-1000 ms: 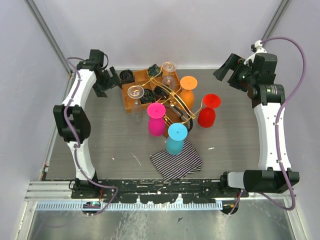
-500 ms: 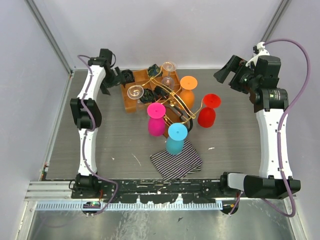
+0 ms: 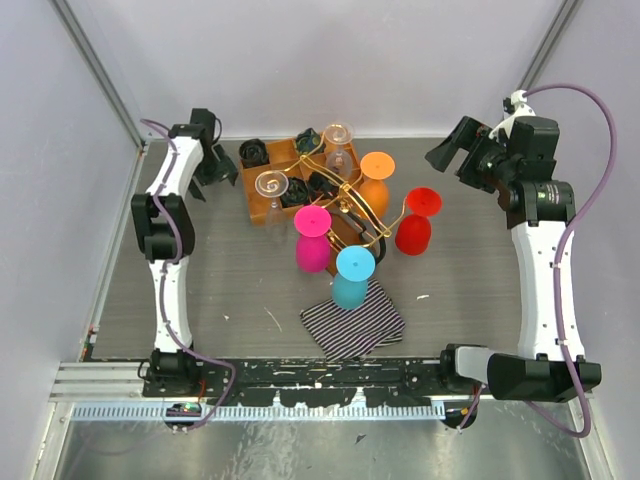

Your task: Take the wine glass off the wine glass rack

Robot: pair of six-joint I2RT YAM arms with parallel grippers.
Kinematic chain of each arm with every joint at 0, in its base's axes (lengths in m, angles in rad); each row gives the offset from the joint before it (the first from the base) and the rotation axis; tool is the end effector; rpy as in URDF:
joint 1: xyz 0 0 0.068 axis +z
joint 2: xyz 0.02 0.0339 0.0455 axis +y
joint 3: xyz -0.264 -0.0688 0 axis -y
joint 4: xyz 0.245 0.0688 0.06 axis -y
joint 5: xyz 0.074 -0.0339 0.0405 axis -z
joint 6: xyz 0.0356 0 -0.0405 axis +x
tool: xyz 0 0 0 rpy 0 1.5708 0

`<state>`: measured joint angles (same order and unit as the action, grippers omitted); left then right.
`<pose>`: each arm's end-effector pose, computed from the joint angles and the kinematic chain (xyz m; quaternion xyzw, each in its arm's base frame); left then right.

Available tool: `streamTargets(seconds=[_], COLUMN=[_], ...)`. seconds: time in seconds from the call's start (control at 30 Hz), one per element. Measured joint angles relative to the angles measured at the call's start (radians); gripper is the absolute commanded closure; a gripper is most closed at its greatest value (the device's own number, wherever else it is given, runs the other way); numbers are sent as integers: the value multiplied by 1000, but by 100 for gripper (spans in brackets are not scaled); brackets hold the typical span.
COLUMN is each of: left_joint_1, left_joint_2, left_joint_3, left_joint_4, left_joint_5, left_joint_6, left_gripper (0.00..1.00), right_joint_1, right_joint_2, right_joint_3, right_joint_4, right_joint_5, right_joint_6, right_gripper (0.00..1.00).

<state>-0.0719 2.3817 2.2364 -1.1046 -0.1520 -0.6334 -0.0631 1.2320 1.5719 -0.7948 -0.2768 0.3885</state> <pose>0.4960 -0.0303 0.2156 -0.2844 0.9424 0.0153 0.1754 0.2406 -0.0055 0.4532 0.1169 0.8353 0.2004 0.4985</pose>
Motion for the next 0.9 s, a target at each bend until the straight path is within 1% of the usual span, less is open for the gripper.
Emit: streamTargets(seconds=[0.07,0.17,0.23,0.4,0.53,0.67,0.77,0.9], left_joint_1=[10,17,14,-14,-33,-41,-41,-43], left_joint_2=[19,108,153,256,269,274,274,274], left_joint_3=[49,222,280,315,330,330,330,332], left_joint_4=[-18,-42,-47,-56,-60,-61,-60,-55], left_joint_5=[-2,0,5,11,10,15,27,43], left_joint_6=[-11,-23,-24,-22,-22,-20,-18,-10], left_gripper=[1,1,1,1,2,2,2,1], right_joint_1=[0,0,0,0,-5,-36,-66,-89], right_joint_2=[-3,-3,-2,13,71,212,364,605], right_joint_3=[-2,-5,-6,-5,6,102,213,414], right_joint_4=[1,1,1,3,16,35,63,58], right_joint_5=[-13,-26,-25,13,79,92,77,21], right_joint_6=[3,7,7,7,6,2,-6,-36], right_gripper=[0,0,0,0,0,0,0,1])
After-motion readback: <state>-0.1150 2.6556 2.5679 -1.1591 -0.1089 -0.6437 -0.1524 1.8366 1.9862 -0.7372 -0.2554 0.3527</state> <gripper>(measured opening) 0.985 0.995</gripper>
